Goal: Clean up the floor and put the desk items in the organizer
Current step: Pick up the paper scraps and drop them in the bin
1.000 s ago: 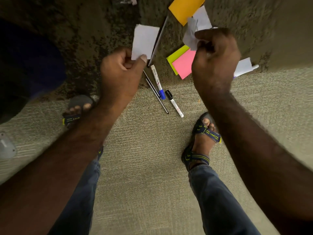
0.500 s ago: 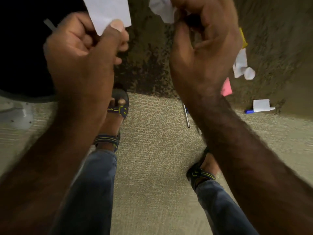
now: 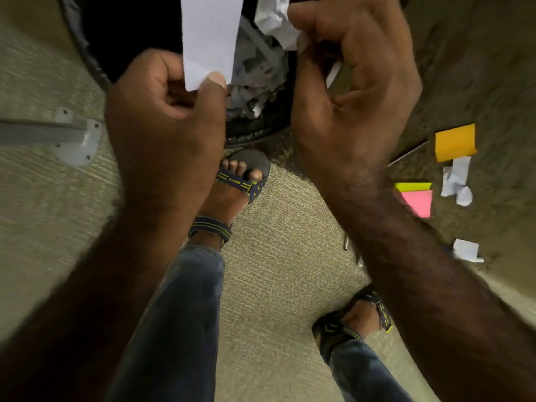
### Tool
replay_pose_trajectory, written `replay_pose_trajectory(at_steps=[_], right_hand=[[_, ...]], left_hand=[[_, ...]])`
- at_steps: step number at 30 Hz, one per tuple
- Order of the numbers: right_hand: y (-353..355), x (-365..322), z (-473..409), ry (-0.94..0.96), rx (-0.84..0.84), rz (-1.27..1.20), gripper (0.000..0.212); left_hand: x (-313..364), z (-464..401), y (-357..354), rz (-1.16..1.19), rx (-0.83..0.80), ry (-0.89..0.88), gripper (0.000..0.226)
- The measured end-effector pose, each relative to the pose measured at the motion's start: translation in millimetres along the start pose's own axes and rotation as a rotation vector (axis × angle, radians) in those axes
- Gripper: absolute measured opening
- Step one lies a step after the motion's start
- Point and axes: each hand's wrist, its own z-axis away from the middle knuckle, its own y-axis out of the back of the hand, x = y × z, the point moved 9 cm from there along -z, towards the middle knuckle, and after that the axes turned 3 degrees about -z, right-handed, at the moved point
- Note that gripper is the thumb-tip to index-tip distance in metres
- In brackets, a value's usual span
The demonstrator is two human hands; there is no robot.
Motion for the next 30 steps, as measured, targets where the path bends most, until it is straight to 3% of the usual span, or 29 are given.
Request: replay_pose_trajectory(at_steps=[5, 16, 20, 30], right_hand=[[-18.2, 6.7, 5.1, -0.056, -0.052, 0.048, 0.021], [3.3, 17.4, 9.6, -0.125, -0.091, 0.084, 0.02], [29.2, 22.7, 18.6, -0.156, -0.072, 0.087, 0.022], [142.1, 88.4, 72.7, -0.296, 0.01, 0.24, 0.026]], left_hand=[[-9.4, 7.7, 0.1, -0.065, -0.03, 0.008, 0.017], [-2.6, 12.3, -12.3, -0.183, -0.093, -0.111, 0.042], [10.2, 22.7, -23.9, -0.205, -0.134, -0.211, 0.043], [105.0, 115.6, -93.7, -0.111, -0.276, -0.654, 0.027]])
